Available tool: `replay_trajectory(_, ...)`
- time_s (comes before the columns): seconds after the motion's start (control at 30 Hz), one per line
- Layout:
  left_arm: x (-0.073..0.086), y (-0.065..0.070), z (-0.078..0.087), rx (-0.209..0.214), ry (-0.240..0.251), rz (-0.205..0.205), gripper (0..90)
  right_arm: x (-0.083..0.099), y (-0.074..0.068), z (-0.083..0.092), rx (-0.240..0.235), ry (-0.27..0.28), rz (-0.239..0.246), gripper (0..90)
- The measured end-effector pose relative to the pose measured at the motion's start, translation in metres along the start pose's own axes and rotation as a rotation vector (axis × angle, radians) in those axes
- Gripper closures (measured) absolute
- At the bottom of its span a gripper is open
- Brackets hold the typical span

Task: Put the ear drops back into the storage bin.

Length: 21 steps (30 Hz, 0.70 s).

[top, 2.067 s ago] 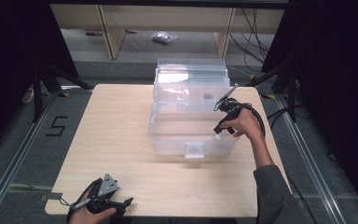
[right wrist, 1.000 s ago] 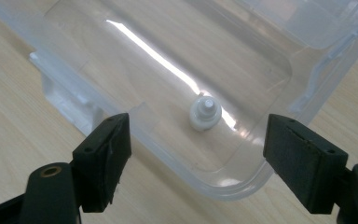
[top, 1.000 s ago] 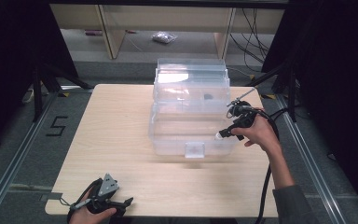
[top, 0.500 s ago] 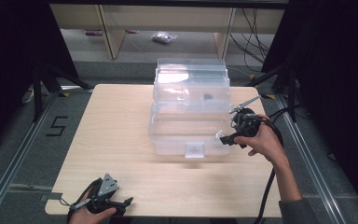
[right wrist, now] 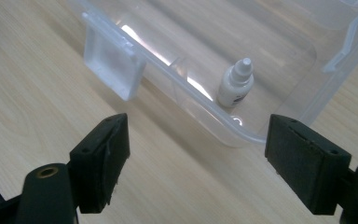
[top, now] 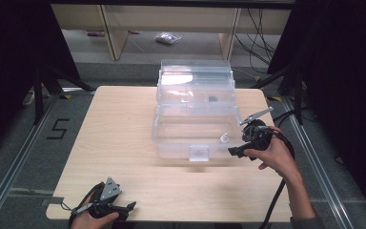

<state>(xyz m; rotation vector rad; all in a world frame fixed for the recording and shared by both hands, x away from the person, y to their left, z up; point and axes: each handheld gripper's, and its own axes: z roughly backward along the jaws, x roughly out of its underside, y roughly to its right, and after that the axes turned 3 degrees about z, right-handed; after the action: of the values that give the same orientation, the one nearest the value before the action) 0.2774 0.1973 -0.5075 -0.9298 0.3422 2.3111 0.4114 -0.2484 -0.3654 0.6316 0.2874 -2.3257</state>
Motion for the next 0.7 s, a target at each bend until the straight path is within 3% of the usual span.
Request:
replay_trajectory(0.03, 0.0, -0.001, 0.001, -0.008, -0.013, -0.015, 15.1, 0.001, 0.0, 0.0, -0.005, 0.005, 0.008, 22.9)
replay_trajectory(0.1, 0.0, -0.001, 0.001, 0.001, -0.007, -0.005, 15.1, 0.004, -0.003, 0.0, -0.003, 0.008, -0.009, 22.7)
replay_trajectory(0.2, 0.0, -0.001, 0.001, -0.009, -0.013, -0.013, 15.1, 0.008, -0.004, 0.001, -0.001, 0.016, 0.008, 22.6)
replay_trajectory(0.37, 0.0, 0.0, 0.0, 0.001, 0.005, 0.006, 15.1, 0.015, -0.01, -0.001, -0.007, 0.012, -0.007, 22.2)
replay_trajectory(0.4, 0.0, -0.002, 0.001, -0.008, -0.009, -0.013, 15.1, 0.017, -0.01, -0.001, -0.008, 0.015, 0.001, 22.1)
replay_trajectory(0.53, 0.0, -0.001, 0.0, -0.006, -0.003, 0.0, 15.1, 0.024, -0.012, -0.002, -0.016, 0.021, 0.002, 22.0)
replay_trajectory(0.57, 0.0, -0.002, 0.001, -0.016, -0.013, -0.015, 15.1, 0.025, -0.013, -0.003, -0.016, 0.019, 0.002, 22.0)
replay_trajectory(0.7, 0.0, -0.001, 0.0, -0.005, 0.004, 0.004, 15.1, 0.032, -0.014, -0.008, -0.013, 0.026, 0.006, 22.0)
